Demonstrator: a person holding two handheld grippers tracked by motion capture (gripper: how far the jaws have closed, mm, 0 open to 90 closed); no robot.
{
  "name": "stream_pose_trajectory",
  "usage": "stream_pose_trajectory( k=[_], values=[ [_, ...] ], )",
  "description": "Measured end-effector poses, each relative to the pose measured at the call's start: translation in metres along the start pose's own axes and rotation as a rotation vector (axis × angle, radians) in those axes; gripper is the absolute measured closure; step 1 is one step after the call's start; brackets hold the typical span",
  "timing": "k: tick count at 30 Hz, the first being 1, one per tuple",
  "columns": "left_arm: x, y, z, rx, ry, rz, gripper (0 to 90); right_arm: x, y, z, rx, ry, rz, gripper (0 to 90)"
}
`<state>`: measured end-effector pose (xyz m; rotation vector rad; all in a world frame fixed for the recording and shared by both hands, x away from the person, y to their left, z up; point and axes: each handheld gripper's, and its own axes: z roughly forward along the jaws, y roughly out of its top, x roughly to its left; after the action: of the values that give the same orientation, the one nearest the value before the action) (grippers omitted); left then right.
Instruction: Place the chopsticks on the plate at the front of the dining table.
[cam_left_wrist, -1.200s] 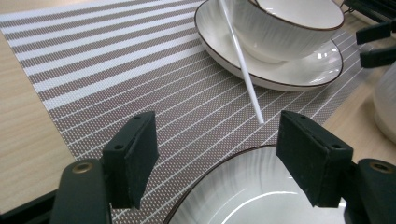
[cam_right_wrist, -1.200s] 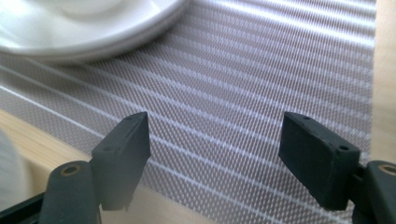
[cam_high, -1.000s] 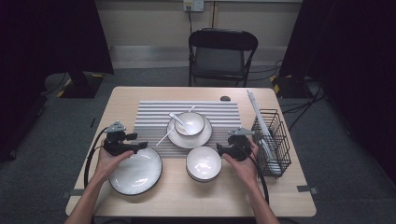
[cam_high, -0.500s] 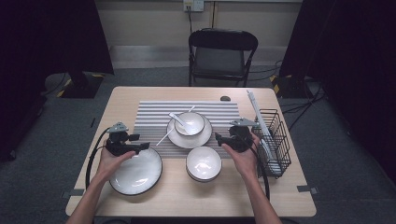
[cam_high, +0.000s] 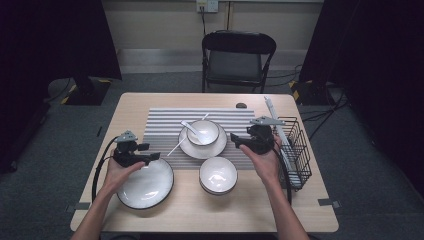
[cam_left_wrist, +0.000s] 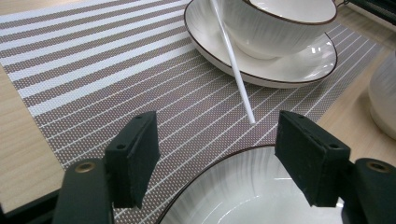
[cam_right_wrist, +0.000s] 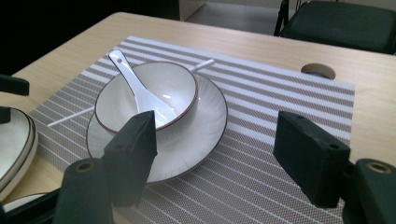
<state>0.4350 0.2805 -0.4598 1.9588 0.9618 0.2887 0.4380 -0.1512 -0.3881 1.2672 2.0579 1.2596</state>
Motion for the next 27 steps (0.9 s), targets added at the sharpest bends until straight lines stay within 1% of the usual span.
stream_pose_trajectory(
  k=[3,7,10,16,18,24,26,27],
  values=[
    [-0.001,0.000,0.001,0.002,0.002,0.002,30.3,-0.002,0.004,-0.005,-0.002,-0.010,-0.009,28.5],
    [-0.001,0.000,0.001,0.008,0.003,0.008,30.2,-0.004,0.010,-0.010,-0.008,0.002,-0.014,28.5],
    [-0.001,0.000,0.001,0.012,0.000,0.007,30.3,-0.006,0.015,-0.013,-0.011,-0.003,-0.025,28.5],
    [-0.001,0.000,0.002,0.012,0.001,0.010,30.5,-0.014,0.021,-0.019,-0.011,-0.009,-0.015,28.5],
    [-0.001,0.000,0.002,0.013,0.000,0.011,30.4,-0.017,0.023,-0.021,-0.019,-0.014,-0.009,28.7],
    [-0.001,0.000,0.001,0.013,0.000,0.009,30.3,-0.027,0.024,-0.023,-0.019,-0.006,0.010,28.7],
    [-0.002,0.000,0.001,0.008,-0.008,-0.001,30.3,-0.029,0.026,-0.025,-0.015,-0.004,0.014,28.6],
    [-0.002,0.000,0.001,0.003,-0.012,-0.007,30.5,-0.031,0.028,-0.025,-0.010,-0.011,0.014,27.9]
  ],
)
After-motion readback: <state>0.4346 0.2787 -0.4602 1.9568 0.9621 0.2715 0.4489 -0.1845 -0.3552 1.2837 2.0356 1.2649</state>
